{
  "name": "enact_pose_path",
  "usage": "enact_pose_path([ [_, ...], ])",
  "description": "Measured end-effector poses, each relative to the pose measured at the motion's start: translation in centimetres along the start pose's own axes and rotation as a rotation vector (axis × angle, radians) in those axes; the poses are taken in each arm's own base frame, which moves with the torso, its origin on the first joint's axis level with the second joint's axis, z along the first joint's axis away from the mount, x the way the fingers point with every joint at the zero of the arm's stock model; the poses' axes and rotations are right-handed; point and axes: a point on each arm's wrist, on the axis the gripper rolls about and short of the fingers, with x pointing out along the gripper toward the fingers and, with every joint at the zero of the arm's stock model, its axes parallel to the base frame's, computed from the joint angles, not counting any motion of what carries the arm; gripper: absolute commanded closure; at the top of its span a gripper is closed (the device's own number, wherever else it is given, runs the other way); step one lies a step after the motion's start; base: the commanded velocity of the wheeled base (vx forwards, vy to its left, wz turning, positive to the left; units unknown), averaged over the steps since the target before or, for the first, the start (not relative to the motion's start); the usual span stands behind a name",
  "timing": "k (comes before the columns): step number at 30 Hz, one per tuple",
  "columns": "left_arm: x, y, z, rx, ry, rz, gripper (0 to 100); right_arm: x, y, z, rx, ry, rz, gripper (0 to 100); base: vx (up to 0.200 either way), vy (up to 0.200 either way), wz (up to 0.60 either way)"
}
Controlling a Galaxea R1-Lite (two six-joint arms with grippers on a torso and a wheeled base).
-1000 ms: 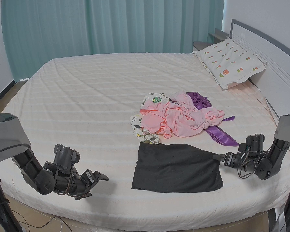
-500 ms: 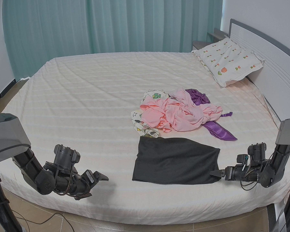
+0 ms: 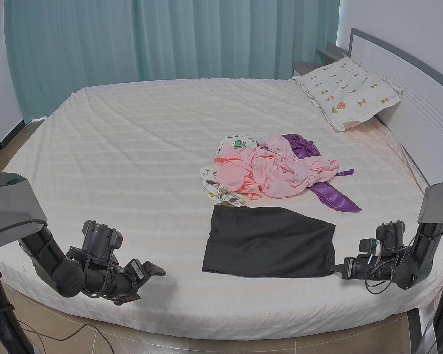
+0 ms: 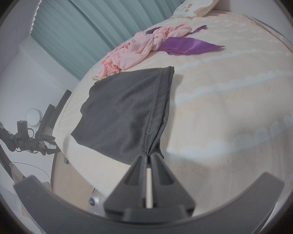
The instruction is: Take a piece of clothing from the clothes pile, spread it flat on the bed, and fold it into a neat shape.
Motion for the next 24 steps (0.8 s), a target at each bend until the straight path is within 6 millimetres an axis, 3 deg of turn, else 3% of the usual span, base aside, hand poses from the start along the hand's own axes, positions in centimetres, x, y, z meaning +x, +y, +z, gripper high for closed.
enact_pose_path([
  [22, 0.0, 0.0, 0.0, 0.0, 0.0, 0.0, 0, -1.4, -0.1, -1.3, -0.109, 0.056, -0.02, 100, 0.0, 0.0, 0.0],
  [23, 0.0, 0.0, 0.0, 0.0, 0.0, 0.001, 0, -1.4, -0.2, -1.2, -0.107, 0.054, -0.023, 0, 0.0, 0.0, 0.0],
  [24, 0.0, 0.0, 0.0, 0.0, 0.001, 0.001, 0, -1.5, -0.3, -1.2, -0.105, 0.053, -0.026, 0, 0.0, 0.0, 0.0],
])
